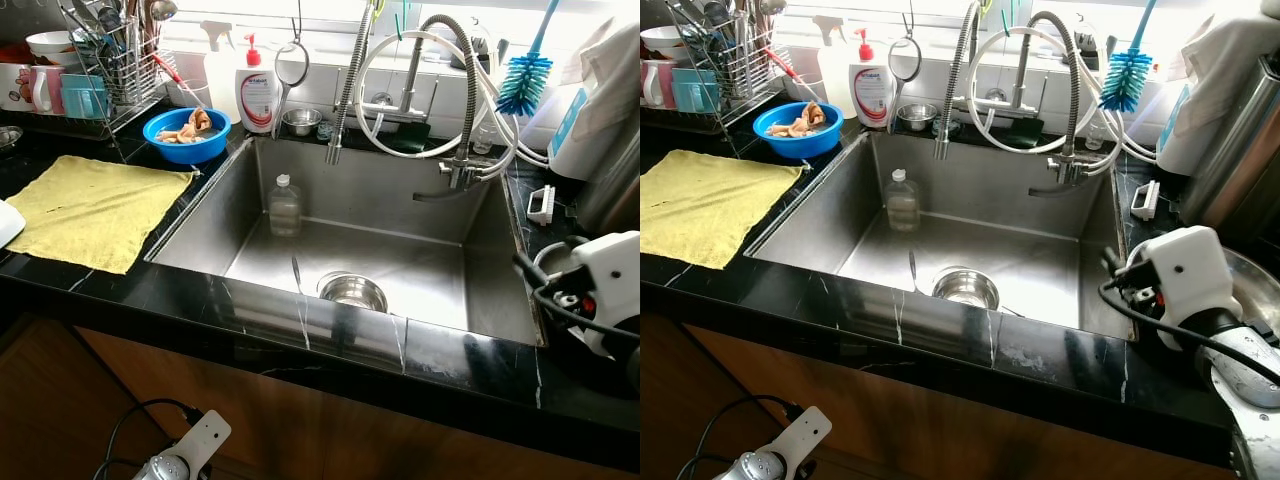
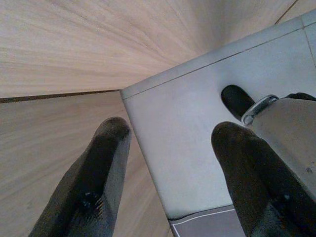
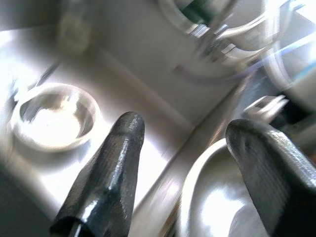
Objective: Kitchen organization
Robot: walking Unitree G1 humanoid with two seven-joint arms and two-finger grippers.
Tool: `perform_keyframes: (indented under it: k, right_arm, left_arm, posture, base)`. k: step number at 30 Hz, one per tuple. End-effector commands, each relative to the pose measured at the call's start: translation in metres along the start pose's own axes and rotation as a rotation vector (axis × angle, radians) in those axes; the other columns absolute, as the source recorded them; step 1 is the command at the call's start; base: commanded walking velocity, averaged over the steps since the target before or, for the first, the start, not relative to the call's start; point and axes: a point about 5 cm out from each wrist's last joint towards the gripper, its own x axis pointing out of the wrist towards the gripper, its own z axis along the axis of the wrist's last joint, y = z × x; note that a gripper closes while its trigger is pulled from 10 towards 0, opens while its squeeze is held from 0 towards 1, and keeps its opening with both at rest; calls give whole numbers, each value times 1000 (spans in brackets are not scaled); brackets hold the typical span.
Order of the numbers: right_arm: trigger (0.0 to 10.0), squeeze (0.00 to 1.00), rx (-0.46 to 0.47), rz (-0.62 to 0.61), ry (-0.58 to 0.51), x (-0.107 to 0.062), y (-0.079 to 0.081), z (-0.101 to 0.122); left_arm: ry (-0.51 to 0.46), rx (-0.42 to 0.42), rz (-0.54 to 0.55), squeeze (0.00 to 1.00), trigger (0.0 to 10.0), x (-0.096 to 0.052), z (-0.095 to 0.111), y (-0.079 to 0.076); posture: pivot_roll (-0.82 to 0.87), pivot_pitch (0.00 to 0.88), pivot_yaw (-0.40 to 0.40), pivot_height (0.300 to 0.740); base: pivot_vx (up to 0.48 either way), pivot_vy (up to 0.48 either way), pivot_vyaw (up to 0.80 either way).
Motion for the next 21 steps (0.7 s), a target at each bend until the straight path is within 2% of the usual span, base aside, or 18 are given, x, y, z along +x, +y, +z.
perform_keyframes:
  k: [1,2,4,8,14,21]
  right_arm:
    - [10000,0,-25,63,37,1,4,-5]
    - [10000,0,-77,72,95,2,0,-10]
    - [10000,0,-94,62,118,4,-6,-11]
    - [10000,0,-82,45,110,6,-11,-6]
    - [10000,0,-84,42,117,7,-9,-7]
    - [10000,0,-50,-24,171,10,-13,-16]
  left_arm:
    - [9,-20,-3,0,10000,0,-4,-3]
    - [11,-23,-2,0,10000,0,-4,-3]
    - [12,-24,-2,0,10000,0,-4,-3]
    - [13,-27,-3,0,10000,0,-5,-3]
    - [20,-27,-4,0,10000,-1,-8,-4]
    - [40,-24,-3,0,10000,-2,-16,-4]
  posture:
    - [-55,0,-26,740]
    - [-53,0,-24,740]
    - [-53,0,-21,740]
    - [-51,0,-19,740]
    - [-49,0,-16,740]
    - [-44,0,-15,740]
  base:
    - [0,0,0]
    - [0,0,0]
    - [0,0,0]
    - [0,0,0]
    - [0,0,0]
    - [0,0,0]
